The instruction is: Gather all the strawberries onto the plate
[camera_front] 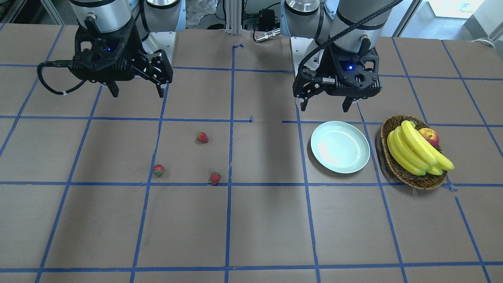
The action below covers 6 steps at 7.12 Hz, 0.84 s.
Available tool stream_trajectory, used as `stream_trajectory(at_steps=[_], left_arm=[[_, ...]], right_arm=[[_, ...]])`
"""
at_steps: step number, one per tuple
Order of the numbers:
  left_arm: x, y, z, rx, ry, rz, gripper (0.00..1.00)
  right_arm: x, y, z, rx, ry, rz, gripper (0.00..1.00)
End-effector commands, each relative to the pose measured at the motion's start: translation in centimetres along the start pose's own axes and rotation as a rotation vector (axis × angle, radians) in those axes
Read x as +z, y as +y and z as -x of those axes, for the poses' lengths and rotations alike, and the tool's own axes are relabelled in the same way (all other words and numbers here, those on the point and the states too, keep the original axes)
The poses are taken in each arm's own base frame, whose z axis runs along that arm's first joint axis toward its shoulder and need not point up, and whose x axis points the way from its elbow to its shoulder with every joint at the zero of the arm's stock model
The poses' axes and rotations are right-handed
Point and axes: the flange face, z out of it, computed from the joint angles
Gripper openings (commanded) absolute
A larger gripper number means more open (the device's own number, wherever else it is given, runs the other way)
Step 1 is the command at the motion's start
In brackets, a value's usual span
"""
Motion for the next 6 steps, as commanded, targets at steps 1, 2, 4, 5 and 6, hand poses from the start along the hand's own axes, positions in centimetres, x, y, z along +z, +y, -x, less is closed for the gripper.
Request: stream_trajectory(at_steps=[1,2,4,5,6], left_arm=[[0.07,0.06,-0.05,0.000,0.002,0.001,1.00],[0.01,0.12,-0.04,0.000,0.002,0.001,1.00],[0.03,0.13,-0.11,-0.001,0.008,0.009,1.00],[0.03,0.16,-0.20,0.000,0.009,0.009,1.00],[0.03,0.13,-0.09,-0.001,0.006,0.009,1.00]], right_arm=[[-0.08,0.04,0.05,-0.001,-0.001,-0.001,1.00],[0.00,0.05,0.05,-0.001,-0.001,0.000,1.00],[-0.05,0.01,0.05,-0.001,-0.001,-0.004,1.00],[-0.03,0.02,0.05,-0.001,-0.001,-0.003,1.00],[0.01,-0.14,0.07,-0.001,-0.001,-0.006,1.00]])
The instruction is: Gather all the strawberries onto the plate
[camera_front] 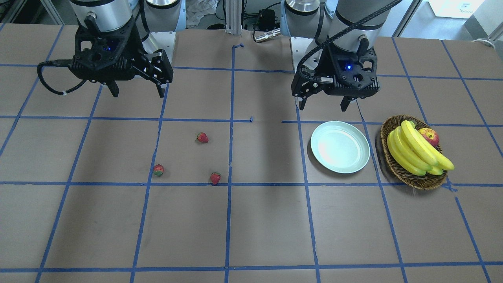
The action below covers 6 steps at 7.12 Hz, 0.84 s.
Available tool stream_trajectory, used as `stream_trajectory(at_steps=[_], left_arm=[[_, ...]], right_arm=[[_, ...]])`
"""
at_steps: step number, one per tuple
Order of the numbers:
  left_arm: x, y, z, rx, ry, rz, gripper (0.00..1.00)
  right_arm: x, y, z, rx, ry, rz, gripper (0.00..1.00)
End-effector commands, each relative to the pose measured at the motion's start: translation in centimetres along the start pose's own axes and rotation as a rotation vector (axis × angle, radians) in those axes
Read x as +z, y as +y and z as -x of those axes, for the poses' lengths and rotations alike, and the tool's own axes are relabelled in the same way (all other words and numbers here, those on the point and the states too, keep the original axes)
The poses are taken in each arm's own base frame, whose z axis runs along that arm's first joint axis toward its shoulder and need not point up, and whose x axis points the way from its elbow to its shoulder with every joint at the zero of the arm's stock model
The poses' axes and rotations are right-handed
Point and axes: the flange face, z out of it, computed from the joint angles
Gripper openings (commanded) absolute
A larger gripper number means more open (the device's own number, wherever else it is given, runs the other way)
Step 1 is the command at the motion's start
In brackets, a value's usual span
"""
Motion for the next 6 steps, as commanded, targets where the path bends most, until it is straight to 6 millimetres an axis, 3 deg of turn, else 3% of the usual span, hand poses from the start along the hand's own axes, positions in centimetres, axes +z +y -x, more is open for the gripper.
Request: stream_trajectory(at_steps=[1,4,6], left_arm=[[0.0,0.0,0.1,-0.001,-0.002,0.002,1.00],[0.0,0.1,0.1,-0.001,-0.003,0.003,1.00],[0.1,0.2,0.1,-0.001,-0.004,0.005,1.00]], right_arm=[[0.8,-0.3,0.0,0.000,0.002,0.016,1.00],[5.4,-2.1,-1.9,0.027,0.021,0.099,1.00],[10.8,-4.1,-3.0,0.046,0.040,0.075,1.00]])
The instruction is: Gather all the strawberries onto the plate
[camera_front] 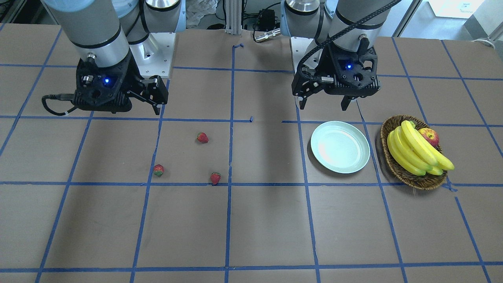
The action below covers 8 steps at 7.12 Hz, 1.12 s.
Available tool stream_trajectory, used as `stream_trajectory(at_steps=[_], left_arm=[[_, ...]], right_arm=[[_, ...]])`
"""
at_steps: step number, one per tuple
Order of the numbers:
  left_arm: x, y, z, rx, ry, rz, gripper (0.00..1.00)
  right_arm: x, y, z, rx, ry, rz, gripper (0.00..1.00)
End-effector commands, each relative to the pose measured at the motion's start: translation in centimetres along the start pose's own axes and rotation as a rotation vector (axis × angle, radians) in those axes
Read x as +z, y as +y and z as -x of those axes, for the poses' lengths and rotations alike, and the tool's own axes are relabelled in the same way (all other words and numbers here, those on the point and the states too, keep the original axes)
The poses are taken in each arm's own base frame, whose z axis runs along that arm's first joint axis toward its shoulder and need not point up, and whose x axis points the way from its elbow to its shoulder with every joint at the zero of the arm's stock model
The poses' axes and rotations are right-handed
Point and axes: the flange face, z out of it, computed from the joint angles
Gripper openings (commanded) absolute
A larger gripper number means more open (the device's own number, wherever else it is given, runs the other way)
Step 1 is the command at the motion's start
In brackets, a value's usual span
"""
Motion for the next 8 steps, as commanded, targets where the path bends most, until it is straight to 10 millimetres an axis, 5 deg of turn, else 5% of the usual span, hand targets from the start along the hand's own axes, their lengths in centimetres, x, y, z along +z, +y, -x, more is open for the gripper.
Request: stream_trajectory(at_steps=[1,4,6,8], left_arm=[[0.2,0.1,-0.1,0.002,0.000,0.004,1.00],[0.4,0.1,-0.1,0.002,-0.001,0.008,1.00],[0.5,0.2,-0.1,0.002,-0.002,0.010,1.00],[0.5,0.2,-0.1,0.003,-0.002,0.010,1.00]], right_arm=[[6.5,-2.5,-0.4,0.022,-0.004,-0.035,1.00],[16.9,-2.4,-0.1,0.014,-0.003,-0.092,1.00],[22.0,-2.5,0.1,0.008,-0.005,-0.048,1.00],[25.0,-0.3,-0.1,-0.004,0.009,0.013,1.00]])
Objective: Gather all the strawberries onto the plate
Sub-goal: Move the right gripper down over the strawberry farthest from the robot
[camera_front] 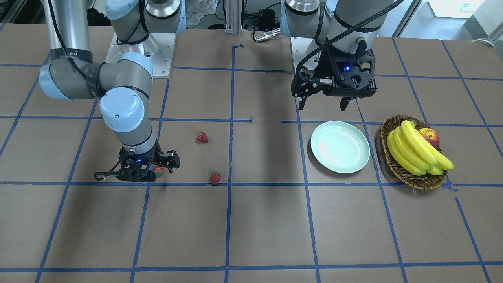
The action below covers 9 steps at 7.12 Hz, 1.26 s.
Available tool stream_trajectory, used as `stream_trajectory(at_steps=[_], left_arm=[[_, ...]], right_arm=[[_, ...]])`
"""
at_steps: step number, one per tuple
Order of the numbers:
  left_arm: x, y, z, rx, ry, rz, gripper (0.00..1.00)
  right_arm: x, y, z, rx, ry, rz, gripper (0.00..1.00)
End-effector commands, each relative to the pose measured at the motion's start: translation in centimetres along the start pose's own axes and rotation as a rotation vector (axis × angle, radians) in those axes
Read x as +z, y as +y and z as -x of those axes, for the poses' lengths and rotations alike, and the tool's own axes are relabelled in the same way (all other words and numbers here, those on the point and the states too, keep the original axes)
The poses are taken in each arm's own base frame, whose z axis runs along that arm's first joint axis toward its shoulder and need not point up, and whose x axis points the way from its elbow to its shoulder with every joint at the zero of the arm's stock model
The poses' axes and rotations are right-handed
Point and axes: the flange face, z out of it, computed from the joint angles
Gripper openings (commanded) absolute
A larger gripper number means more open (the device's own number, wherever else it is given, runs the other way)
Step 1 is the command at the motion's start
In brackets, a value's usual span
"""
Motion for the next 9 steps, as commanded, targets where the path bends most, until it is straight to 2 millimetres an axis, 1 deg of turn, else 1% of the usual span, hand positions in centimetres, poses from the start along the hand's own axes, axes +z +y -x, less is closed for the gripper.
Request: stream_trajectory(at_steps=[1,2,3,4,6,7,8,9], left_arm=[[0.0,0.0,0.0,0.000,0.000,0.000,1.00],[0.0,0.0,0.0,0.001,0.000,0.000,1.00],[0.0,0.0,0.0,0.001,0.000,0.000,1.00],[0.0,0.0,0.0,0.001,0.000,0.000,1.00],[0.0,0.0,0.0,0.001,0.000,0.000,1.00],[0.0,0.0,0.0,0.001,0.000,0.000,1.00],[0.0,0.0,0.0,0.001,0.001,0.000,1.00],[0.1,0.0,0.0,0.001,0.001,0.002,1.00]], right_arm=[[2.0,1.2,-0.1,-0.005,0.003,0.004,0.98],[2.4,1.0,0.0,-0.006,0.005,0.008,0.79],[2.7,1.1,-0.2,-0.007,0.020,0.013,0.33],[2.8,1.2,-0.3,-0.007,0.029,0.014,0.00],[2.7,1.1,-0.3,-0.007,0.029,0.012,0.00],[1.9,0.5,-0.3,-0.003,0.026,-0.010,0.00],[-0.7,-1.2,0.0,0.015,0.005,-0.062,0.00],[-2.5,-1.7,1.4,0.054,-0.054,-0.090,0.00]])
